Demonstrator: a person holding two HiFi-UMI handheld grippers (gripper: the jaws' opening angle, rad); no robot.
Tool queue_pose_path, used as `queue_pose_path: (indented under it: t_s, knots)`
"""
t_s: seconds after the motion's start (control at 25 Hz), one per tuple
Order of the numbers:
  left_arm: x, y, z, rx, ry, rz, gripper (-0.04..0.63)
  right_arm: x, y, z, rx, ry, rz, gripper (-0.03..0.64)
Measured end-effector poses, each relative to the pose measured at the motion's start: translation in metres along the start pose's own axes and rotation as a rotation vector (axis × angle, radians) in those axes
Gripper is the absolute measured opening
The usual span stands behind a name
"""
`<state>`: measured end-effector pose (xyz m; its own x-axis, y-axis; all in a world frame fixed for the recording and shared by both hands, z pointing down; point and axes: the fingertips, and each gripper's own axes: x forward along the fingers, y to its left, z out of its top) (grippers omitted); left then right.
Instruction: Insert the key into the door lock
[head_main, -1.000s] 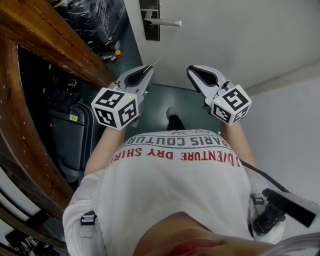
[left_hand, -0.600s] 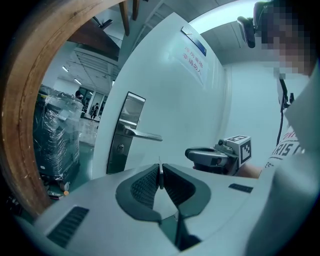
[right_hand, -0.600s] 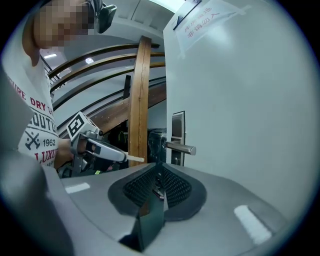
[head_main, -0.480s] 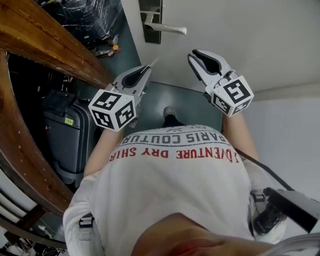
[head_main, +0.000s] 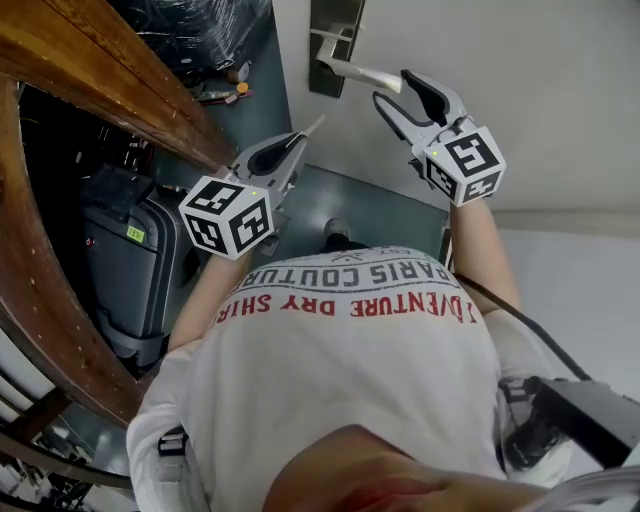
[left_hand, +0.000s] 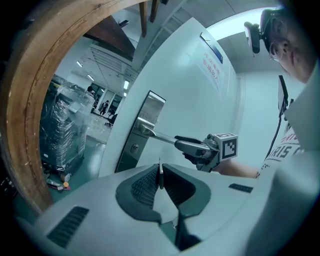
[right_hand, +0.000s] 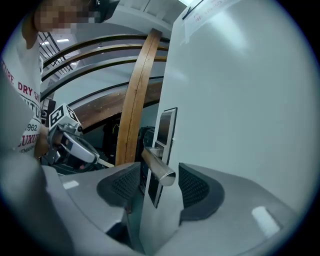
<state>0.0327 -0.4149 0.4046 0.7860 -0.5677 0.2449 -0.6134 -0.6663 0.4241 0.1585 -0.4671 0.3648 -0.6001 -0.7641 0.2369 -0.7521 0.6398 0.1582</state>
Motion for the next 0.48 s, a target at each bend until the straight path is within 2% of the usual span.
queue_pose_path:
  t_s: [0.32, 0.48]
  knots:
    - [0.004, 0.013, -0.002, -0.103, -0.036, -0.004, 0.022, 0.015, -0.004, -0.001, -0.009, -0.007, -0.014, 0.202]
    - [0.005, 0.016, -0.002, -0.129, -0.054, -0.006, 0.022, 0.016, -0.005, -0.004, -0.022, 0.014, -0.008, 0.181]
